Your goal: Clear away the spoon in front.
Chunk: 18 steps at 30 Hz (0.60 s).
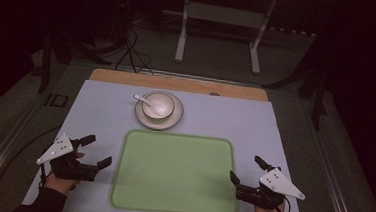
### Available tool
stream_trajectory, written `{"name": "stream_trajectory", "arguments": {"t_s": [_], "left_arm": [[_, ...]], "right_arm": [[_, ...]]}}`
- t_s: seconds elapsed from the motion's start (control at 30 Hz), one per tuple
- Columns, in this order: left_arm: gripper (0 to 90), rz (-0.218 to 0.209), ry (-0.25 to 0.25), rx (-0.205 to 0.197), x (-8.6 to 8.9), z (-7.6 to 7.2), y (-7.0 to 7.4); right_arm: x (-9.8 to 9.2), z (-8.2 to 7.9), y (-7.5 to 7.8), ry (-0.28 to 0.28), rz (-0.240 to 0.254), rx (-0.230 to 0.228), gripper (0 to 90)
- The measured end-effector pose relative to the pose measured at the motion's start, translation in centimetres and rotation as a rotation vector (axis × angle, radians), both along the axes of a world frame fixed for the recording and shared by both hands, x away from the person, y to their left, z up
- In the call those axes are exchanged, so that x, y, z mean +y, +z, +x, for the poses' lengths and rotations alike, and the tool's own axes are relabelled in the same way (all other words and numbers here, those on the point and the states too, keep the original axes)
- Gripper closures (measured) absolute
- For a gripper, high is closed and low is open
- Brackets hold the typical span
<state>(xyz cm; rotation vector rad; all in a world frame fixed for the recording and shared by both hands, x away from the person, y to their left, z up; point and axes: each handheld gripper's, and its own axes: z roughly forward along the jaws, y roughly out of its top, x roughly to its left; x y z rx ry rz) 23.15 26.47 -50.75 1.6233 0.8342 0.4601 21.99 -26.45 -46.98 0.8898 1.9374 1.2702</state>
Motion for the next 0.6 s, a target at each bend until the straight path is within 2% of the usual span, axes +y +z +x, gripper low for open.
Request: {"name": "stream_trajectory", "arguments": {"t_s": [0.1, 0.23, 0.3, 0.4, 0.53, 0.6], "left_arm": [[0.0, 0.007, -0.018, -0.002, -0.1, 0.1, 0.1], [0.0, 0.01, -0.082, 0.015, -0.6, 0.2, 0.2], [0.0, 0.014, -0.112, 0.01, -1.0, 0.0, 0.5], [0.0, -0.002, -0.167, 0.01, -1.5, -0.3, 1.0], [0.0, 0.043, -0.197, -0.019, -2.4, -1.0, 1.9], [0.0, 0.045, -0.231, -0.007, -2.7, -1.0, 2.2]], "right_arm": [[-0.1, -0.2, 0.0, -0.003, 0.003, 0.001, 9.9], [-0.2, -0.5, 0.1, -0.009, 0.005, -0.004, 9.9], [-0.2, -0.6, 0.1, -0.008, 0.007, -0.006, 9.8], [-0.1, -0.8, 0.1, -0.007, 0.005, -0.01, 9.9], [0.0, -0.8, 0.1, -0.002, 0.003, -0.011, 9.9], [0.1, -0.8, 0.1, -0.002, 0.005, -0.01, 9.9]]}}
